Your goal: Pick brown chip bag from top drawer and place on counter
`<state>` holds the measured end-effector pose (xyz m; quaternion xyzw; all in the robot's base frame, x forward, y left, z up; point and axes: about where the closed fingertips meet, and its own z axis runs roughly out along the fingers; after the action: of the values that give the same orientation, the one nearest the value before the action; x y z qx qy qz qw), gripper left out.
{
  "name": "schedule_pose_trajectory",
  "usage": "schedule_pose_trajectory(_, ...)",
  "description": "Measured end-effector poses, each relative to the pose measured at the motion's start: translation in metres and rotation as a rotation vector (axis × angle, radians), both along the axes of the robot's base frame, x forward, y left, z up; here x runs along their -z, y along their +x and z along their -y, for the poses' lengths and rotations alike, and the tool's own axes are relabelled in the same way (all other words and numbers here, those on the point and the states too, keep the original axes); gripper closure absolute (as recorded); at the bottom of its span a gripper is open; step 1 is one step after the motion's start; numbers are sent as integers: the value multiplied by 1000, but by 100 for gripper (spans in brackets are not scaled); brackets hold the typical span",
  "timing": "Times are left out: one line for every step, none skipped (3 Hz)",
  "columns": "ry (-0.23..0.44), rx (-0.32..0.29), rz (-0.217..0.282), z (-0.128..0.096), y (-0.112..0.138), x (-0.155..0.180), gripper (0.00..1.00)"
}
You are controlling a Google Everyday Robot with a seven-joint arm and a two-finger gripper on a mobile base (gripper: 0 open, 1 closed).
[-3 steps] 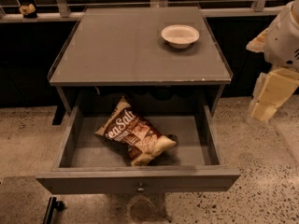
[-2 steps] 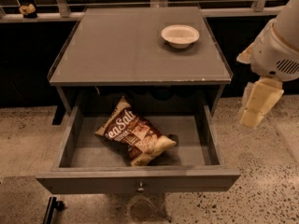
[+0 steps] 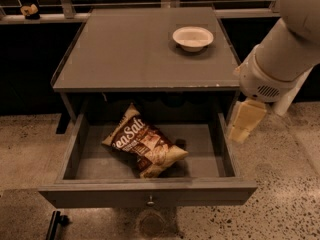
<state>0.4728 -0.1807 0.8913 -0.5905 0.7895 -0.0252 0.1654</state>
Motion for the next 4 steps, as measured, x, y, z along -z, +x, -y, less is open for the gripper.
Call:
schedule_pose_trajectory(5, 0, 49, -14, 17, 20, 0)
schedule_pose_trajectory(41, -3, 68, -25, 32, 30, 0)
schedule_pose_trajectory(42, -3, 67, -25, 32, 30, 0)
schedule_pose_trajectory(66, -42, 11, -40, 27, 57, 0)
